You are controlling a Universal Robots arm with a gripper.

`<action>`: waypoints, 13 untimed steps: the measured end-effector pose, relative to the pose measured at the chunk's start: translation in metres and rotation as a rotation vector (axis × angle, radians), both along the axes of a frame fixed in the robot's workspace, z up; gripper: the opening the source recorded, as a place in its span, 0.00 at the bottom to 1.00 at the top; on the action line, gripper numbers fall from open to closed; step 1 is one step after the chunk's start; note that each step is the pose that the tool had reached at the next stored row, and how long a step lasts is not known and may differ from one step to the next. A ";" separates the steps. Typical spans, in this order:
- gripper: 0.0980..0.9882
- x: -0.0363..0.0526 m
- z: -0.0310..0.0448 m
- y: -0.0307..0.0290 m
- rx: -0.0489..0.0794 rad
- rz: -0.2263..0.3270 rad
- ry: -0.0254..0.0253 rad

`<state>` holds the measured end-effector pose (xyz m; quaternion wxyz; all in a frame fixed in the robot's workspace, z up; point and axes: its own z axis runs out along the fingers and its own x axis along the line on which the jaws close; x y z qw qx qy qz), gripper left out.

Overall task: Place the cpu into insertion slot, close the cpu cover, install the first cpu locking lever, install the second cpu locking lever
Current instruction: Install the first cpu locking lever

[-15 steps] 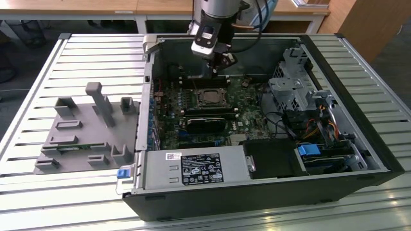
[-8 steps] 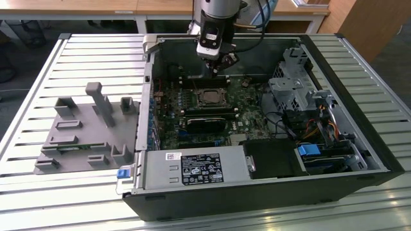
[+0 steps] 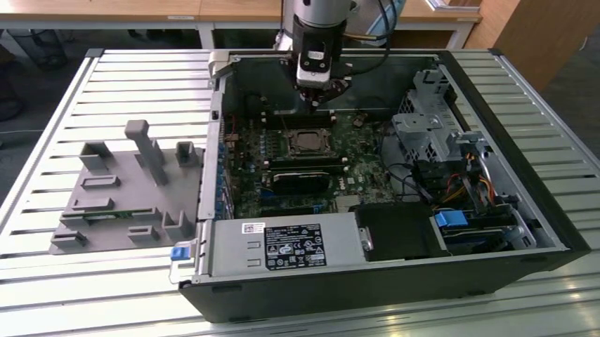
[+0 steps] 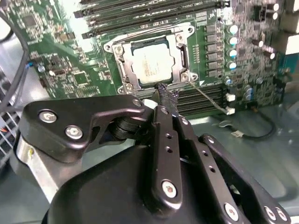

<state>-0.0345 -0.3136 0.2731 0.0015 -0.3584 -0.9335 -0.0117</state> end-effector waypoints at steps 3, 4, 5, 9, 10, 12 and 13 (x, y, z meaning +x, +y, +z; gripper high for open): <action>0.01 0.0000 -0.0002 0.0000 0.000 0.055 0.0000; 0.01 0.0000 -0.0003 0.0000 0.000 0.073 0.0000; 0.01 0.0000 -0.0003 0.0000 0.000 0.091 0.0000; 0.01 0.0000 -0.0006 0.0000 0.000 0.165 -0.0001; 0.01 0.0000 -0.0007 0.0000 0.000 0.182 -0.0001; 0.01 0.0000 -0.0009 0.0000 0.000 0.218 0.0000; 0.01 0.0000 -0.0010 0.0000 0.000 0.236 0.0000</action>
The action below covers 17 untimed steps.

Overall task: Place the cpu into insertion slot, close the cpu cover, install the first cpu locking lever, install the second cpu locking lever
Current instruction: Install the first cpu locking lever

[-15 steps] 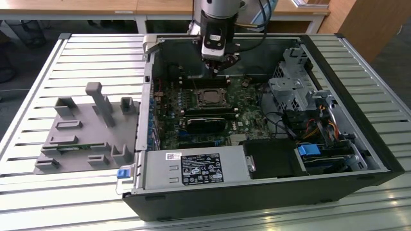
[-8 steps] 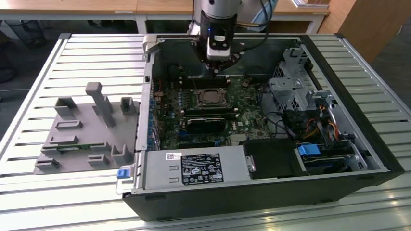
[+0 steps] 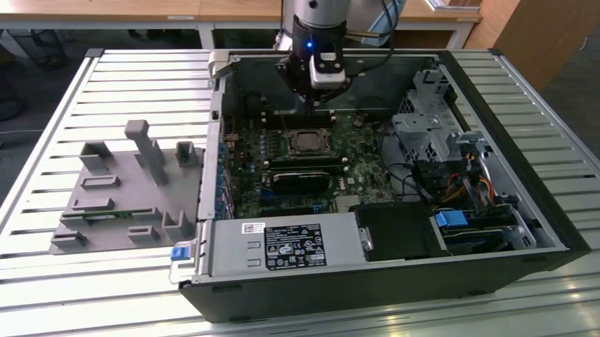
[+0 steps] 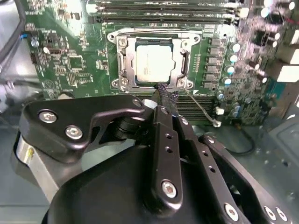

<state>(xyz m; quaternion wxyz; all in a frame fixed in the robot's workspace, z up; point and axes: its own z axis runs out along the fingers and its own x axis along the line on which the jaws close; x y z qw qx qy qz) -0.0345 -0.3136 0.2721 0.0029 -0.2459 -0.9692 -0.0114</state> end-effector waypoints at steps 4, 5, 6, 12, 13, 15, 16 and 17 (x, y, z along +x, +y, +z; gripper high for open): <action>0.01 0.0000 -0.0004 0.0000 0.000 0.074 0.0000; 0.01 0.0000 -0.0005 0.0000 0.000 0.092 0.0000; 0.01 0.0000 -0.0006 0.0000 0.000 0.110 0.0000; 0.01 0.0000 -0.0013 0.0000 0.000 0.219 0.0000; 0.01 0.0000 -0.0014 0.0000 0.000 0.237 0.0000; 0.01 0.0000 -0.0016 0.0000 0.000 0.273 0.0000; 0.01 0.0000 -0.0017 0.0000 0.000 0.292 0.0000; 0.01 0.0000 -0.0018 0.0000 0.000 0.310 0.0000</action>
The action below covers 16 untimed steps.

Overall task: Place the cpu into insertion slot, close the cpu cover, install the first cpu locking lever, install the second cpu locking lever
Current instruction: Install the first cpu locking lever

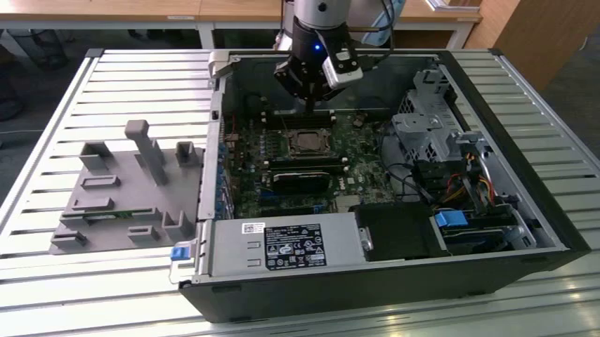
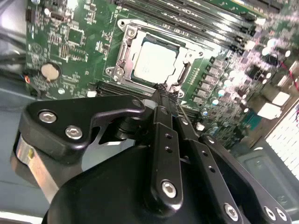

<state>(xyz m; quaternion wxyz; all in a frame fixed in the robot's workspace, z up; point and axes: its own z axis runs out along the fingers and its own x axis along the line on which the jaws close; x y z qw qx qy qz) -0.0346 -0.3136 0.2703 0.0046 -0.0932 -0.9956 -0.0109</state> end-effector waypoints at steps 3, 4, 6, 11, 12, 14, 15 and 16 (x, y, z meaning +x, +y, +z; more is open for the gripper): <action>0.01 0.0000 -0.0003 0.0000 0.000 0.054 0.0000; 0.01 0.0000 -0.0004 0.0000 0.000 0.072 0.0000; 0.01 0.0000 -0.0006 0.0000 0.000 0.109 0.0000; 0.01 -0.0150 -0.0015 0.0000 -0.001 0.123 -0.0142; 0.01 -0.0182 -0.0017 0.0000 -0.001 0.123 -0.0185; 0.01 -0.0236 -0.0018 0.0000 -0.001 0.123 -0.0282; 0.01 -0.0259 -0.0020 0.0000 -0.002 0.123 -0.0326; 0.01 -0.0297 -0.0022 0.0000 -0.002 0.123 -0.0359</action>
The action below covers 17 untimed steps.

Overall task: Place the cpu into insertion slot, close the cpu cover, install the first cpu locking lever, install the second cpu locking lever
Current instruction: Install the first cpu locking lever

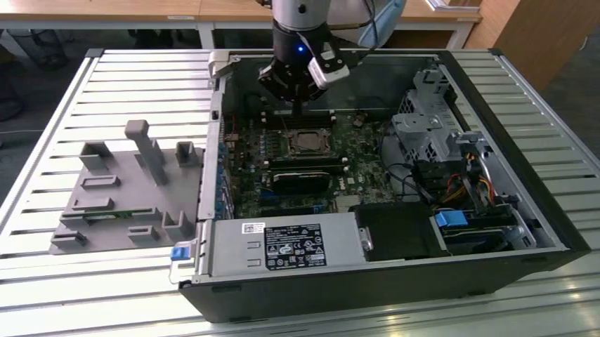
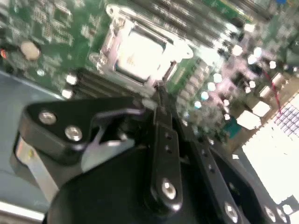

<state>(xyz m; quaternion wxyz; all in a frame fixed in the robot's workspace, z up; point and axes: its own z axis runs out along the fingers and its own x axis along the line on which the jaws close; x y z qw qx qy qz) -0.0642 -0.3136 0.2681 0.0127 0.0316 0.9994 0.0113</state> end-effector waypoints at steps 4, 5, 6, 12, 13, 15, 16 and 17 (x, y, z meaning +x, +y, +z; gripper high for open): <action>0.01 -0.0101 -0.0013 0.0000 0.000 0.000 -0.0021; 0.01 -0.0123 -0.0015 0.0000 0.000 0.000 -0.0021; 0.01 -0.0141 -0.0020 0.0000 0.000 0.000 -0.0021; 0.01 -0.0255 -0.0047 0.0000 0.000 0.000 -0.0021; 0.01 -0.0270 -0.0050 0.0000 0.000 0.000 -0.0020; 0.01 -0.0307 -0.0055 0.0000 0.000 0.000 -0.0020; 0.01 -0.0319 -0.0059 0.0000 0.000 0.000 -0.0021; 0.01 -0.0329 -0.0064 0.0000 0.000 0.000 -0.0021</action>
